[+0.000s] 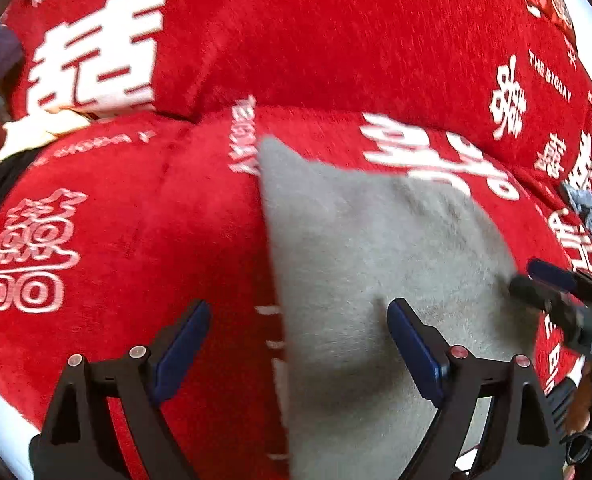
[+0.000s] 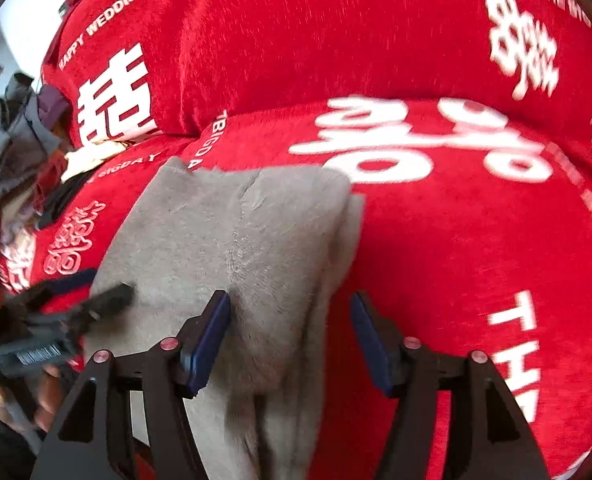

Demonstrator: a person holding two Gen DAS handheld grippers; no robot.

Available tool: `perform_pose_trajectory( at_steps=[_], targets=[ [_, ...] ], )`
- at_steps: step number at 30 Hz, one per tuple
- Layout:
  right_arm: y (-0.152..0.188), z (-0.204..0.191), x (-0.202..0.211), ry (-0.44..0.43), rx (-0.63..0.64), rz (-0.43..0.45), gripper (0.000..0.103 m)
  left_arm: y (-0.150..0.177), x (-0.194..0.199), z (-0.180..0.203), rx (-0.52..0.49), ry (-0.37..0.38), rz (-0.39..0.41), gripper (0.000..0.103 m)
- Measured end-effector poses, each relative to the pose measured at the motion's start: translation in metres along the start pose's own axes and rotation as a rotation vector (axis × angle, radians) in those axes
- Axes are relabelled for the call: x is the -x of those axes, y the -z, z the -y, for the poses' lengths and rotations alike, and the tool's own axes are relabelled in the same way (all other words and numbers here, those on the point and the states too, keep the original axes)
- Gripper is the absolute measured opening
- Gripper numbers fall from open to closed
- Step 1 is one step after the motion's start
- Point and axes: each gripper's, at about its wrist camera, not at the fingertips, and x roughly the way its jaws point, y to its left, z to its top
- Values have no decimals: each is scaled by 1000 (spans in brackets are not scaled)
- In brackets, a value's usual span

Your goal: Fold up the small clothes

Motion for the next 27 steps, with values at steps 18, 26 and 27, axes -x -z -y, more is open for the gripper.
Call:
perform_pose_trajectory(
  at_steps=[18, 26, 27],
  targets=[
    [75, -47, 15, -4, 284, 8, 78, -28, -16, 27, -22, -14, -88, 91],
    [81, -68, 56, -18, 428, 157, 78, -73, -73, 136, -216, -20, -230, 91],
    [81, -72, 54, -30, 436, 154, 78, -73, -82, 142, -222, -41, -246, 91]
  ],
)
